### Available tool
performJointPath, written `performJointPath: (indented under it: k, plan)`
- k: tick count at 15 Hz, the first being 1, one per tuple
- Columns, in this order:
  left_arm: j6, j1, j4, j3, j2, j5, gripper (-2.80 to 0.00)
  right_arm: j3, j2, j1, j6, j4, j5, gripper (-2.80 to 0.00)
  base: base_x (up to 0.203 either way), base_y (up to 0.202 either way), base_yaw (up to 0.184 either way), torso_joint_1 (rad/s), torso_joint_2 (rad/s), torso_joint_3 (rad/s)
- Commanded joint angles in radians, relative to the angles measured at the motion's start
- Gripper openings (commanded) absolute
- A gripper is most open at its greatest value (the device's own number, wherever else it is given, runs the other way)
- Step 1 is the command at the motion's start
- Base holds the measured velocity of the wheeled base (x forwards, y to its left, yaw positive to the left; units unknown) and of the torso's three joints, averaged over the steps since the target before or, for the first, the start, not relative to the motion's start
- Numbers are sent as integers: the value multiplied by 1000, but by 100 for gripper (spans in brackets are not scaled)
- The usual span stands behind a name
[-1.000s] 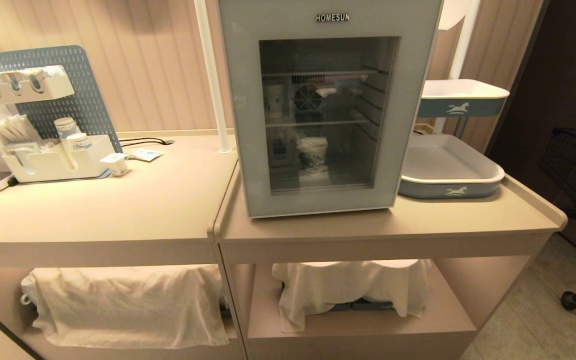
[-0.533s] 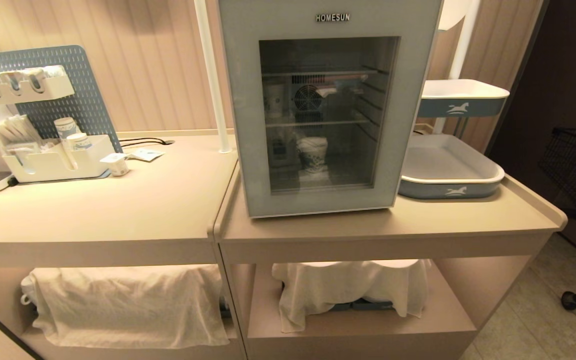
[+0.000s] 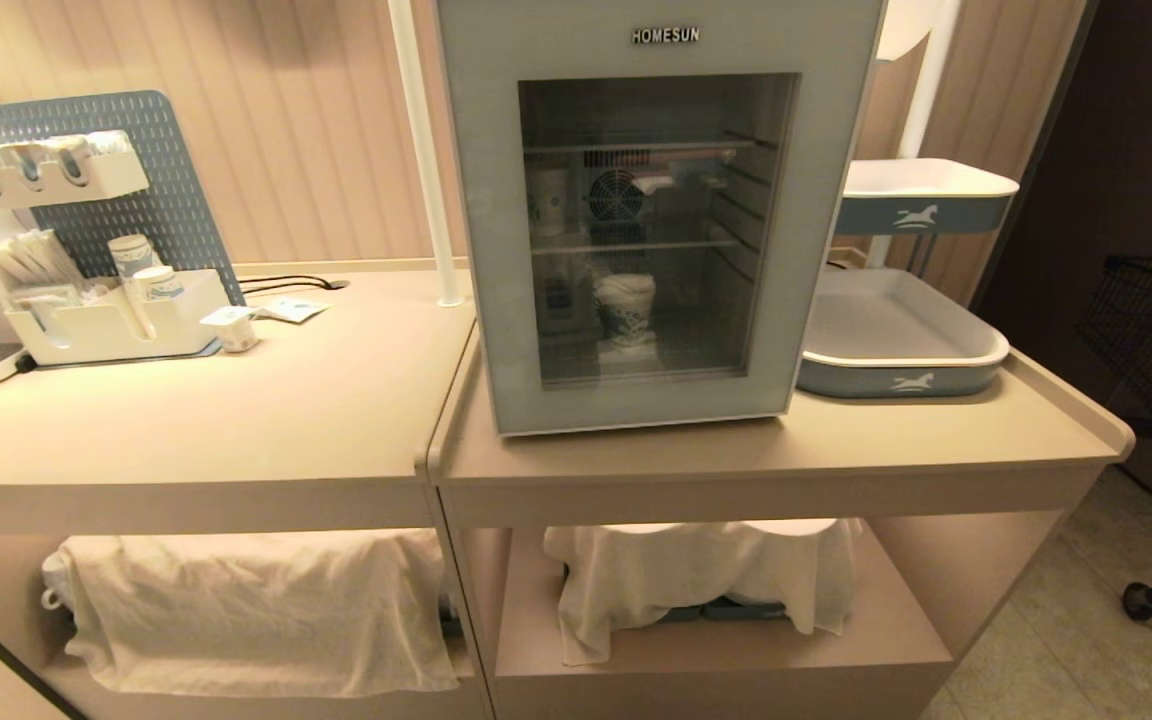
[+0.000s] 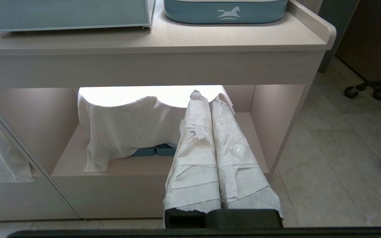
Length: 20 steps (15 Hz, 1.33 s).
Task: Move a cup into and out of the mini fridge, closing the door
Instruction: Open the freezer door
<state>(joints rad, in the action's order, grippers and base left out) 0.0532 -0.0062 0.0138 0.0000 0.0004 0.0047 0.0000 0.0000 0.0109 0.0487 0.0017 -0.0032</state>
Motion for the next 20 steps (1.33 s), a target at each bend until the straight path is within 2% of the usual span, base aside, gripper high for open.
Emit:
performJointPath:
  k: [1, 5, 6, 8, 11, 14, 17, 20]
  plan:
    - [7, 0, 3, -1, 1, -3, -280, 18, 2, 0, 2, 0, 0, -280, 0, 0, 0, 0, 0, 0]
    - [21, 0, 16, -56, 0, -28, -280, 18, 2, 0, 0, 0, 0, -280, 0, 0, 0, 0, 0, 0]
    - [21, 0, 53, -77, 0, -56, -280, 18, 2, 0, 2, 0, 2, -280, 0, 0, 0, 0, 0, 0]
    - [26, 0, 98, -129, 1, -65, -280, 18, 2, 0, 0, 0, 0, -280, 0, 0, 0, 0, 0, 0]
    - [27, 0, 277, -282, 0, -78, -280, 18, 2, 0, 2, 0, 0, -280, 0, 0, 0, 0, 0, 0]
    - [25, 0, 457, -491, 49, -148, -280, 18, 2, 0, 2, 0, 0, -280, 0, 0, 0, 0, 0, 0]
    - [7, -3, 500, -652, 222, -181, -280, 18, 2, 0, 0, 0, 0, -280, 0, 0, 0, 0, 0, 0]
    - [-69, -10, 516, -814, 402, -209, -280, 18, 2, 0, 0, 0, 0, -280, 0, 0, 0, 0, 0, 0]
